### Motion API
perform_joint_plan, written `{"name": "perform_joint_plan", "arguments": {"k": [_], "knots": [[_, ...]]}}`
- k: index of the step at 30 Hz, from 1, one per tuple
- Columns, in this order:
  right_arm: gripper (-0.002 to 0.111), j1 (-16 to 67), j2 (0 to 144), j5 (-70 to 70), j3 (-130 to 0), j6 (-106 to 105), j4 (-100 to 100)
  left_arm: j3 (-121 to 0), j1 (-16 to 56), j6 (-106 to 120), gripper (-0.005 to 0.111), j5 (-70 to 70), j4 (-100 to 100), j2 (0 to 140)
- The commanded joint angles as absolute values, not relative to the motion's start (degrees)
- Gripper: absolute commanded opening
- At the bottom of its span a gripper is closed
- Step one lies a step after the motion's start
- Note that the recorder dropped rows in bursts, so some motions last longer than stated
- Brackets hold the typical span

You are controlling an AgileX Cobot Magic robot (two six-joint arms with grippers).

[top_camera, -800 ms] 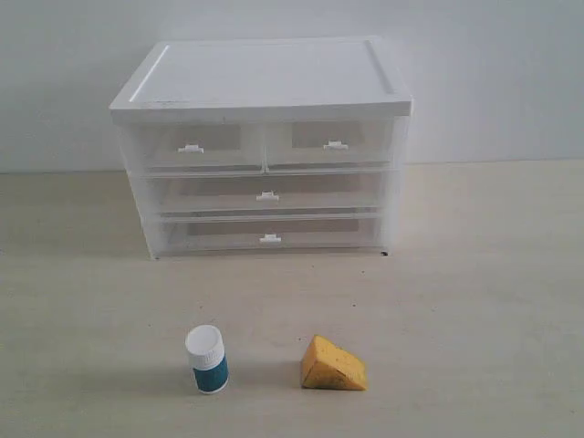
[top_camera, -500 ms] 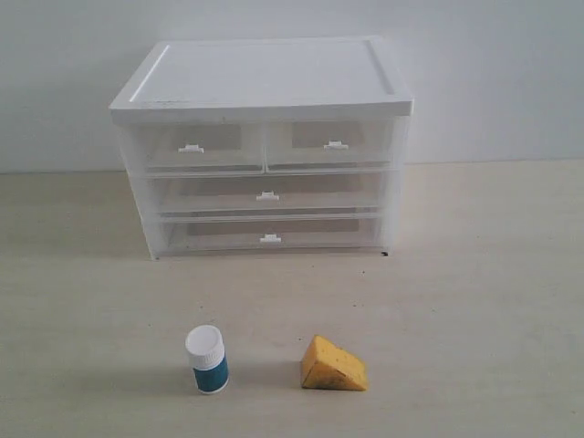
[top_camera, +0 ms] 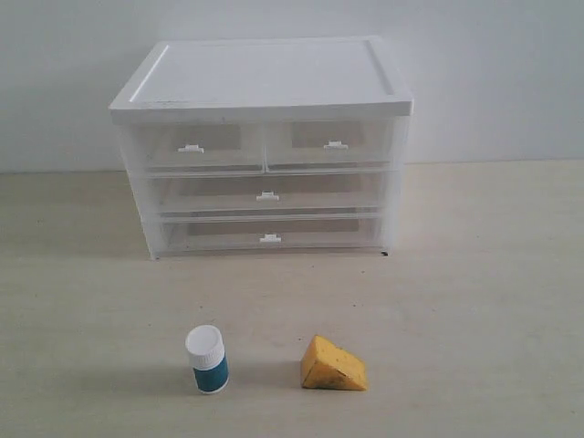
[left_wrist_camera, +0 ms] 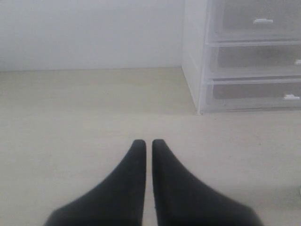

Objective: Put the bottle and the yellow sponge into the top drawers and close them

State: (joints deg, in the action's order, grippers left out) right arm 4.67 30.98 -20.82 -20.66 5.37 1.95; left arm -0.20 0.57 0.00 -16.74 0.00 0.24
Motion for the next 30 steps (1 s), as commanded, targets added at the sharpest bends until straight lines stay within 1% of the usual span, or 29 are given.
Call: {"name": "perform_joint_plan", "arguments": {"k": [1,14,16,18,20,22,25,26,28,30], "knots": [[0.000,4.53,40.73,-27.67,-22.16,4.38,0.00,0.00,0.44,-0.46,0.004,-16.23,-0.59,0.00],[0.000,4.67,62.40,-40.71,-21.64,4.60,-0.69,0.00,0.44,-0.46,0.004,-16.23,-0.59,0.00],[0.000,6.19,65.22,-42.87,-21.64,4.37,-0.42,0.00,0.44,-0.46,0.004,-16.23,-0.59,0.00],[0.000,10.07,68.21,-46.41,-21.64,2.83,1.60,0.00,0.44,-0.46,0.004,-16.23,-0.59,0.00],[0.000,15.41,71.21,-50.10,-21.64,-1.69,10.16,0.00,0.44,-0.46,0.004,-16.23,-0.59,0.00],[0.000,23.13,75.18,-54.78,-21.64,-8.73,18.04,0.00,0.44,-0.46,0.004,-16.23,-0.59,0.00],[0.000,30.99,80.55,-60.37,-21.64,-12.53,25.28,0.00,0.44,-0.46,0.004,-16.23,-0.59,0.00],[0.000,33.69,83.27,-64.38,-21.64,-12.55,28.27,0.00,0.44,-0.46,0.004,-16.23,-0.59,0.00],[0.000,37.83,88.69,-69.96,-21.64,-12.19,30.48,0.00,0.44,-0.46,0.004,-16.23,-0.59,0.00],[0.000,40.11,92.00,-69.96,-22.00,-11.90,32.50,0.00,0.44,-0.46,0.004,-16.23,-0.59,0.00]]}}
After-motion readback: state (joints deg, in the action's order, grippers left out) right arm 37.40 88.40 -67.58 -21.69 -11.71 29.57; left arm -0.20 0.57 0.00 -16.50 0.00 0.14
